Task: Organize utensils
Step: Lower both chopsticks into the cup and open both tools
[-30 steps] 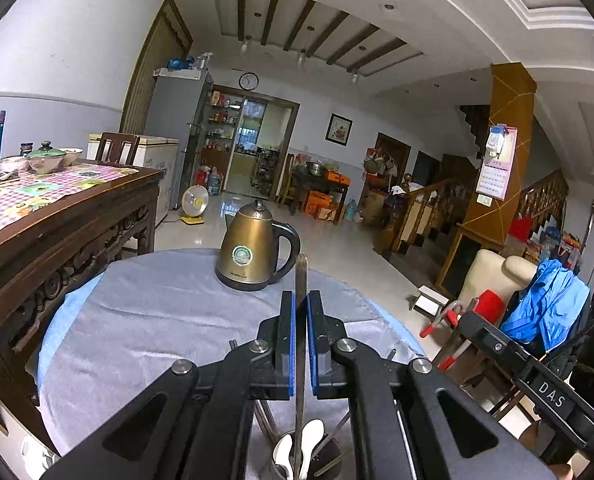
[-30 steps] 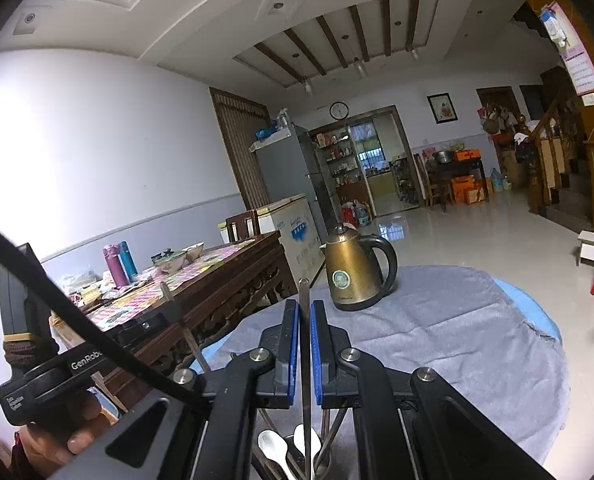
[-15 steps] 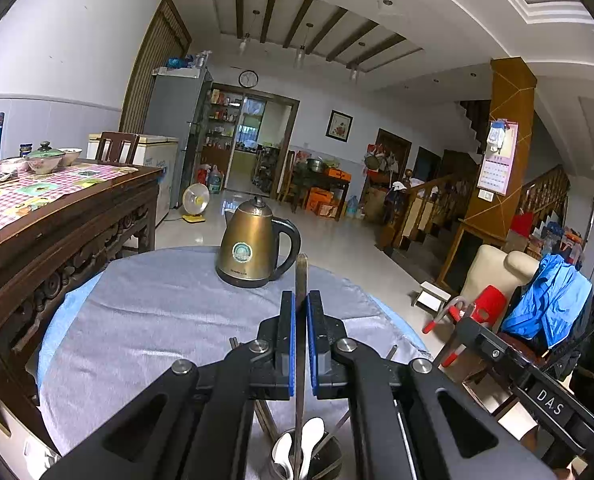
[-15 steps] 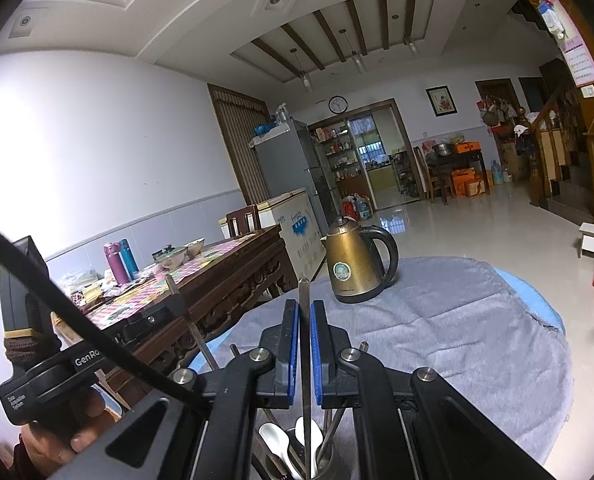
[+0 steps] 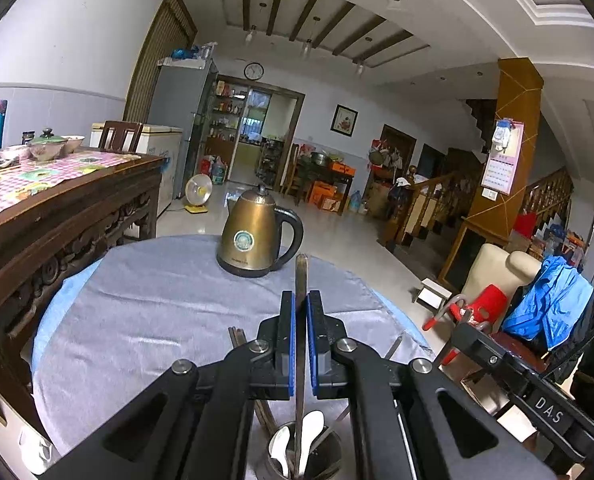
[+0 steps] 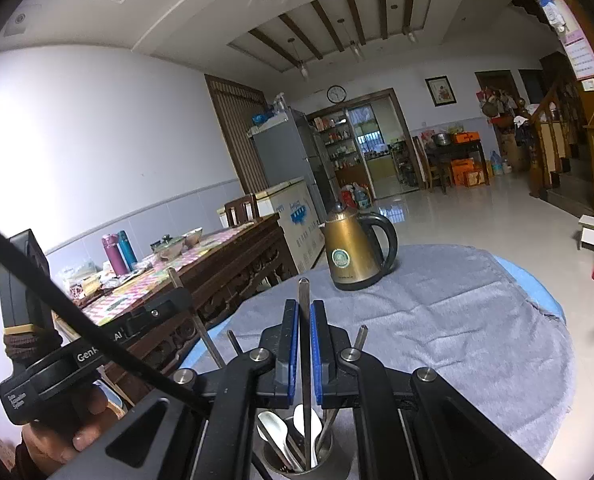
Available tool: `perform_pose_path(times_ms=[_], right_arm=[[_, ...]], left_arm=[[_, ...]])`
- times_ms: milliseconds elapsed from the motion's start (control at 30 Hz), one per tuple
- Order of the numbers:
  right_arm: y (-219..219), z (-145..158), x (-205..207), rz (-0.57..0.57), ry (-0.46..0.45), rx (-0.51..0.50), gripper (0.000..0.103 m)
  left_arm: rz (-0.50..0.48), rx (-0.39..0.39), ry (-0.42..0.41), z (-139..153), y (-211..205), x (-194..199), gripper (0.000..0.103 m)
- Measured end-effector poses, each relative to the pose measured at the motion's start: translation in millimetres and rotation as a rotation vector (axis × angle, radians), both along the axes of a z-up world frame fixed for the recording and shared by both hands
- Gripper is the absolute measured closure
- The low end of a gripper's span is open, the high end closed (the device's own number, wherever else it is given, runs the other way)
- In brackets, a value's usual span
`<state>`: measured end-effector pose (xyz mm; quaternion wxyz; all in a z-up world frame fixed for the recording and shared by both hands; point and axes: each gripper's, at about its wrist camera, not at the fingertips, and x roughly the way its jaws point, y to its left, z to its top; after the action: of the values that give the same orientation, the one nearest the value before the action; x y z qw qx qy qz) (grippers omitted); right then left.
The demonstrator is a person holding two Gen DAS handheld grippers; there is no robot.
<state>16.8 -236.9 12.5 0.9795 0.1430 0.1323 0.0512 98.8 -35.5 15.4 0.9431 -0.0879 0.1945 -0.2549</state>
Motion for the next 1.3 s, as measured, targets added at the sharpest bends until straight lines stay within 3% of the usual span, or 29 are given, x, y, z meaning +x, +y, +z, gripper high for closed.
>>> perform_pose_path(times_ms=[633,1300], right_arm=[[7,-11,5,-0.013,0.048,0.005,0.096],[8,-27,9,0.029,0.092,0.04,0.096]], left_arm=[[0.023,0.021,0.039,-17,2,10,0.098],[-0.023,0.012,0.086,-27,1,24,0.098]])
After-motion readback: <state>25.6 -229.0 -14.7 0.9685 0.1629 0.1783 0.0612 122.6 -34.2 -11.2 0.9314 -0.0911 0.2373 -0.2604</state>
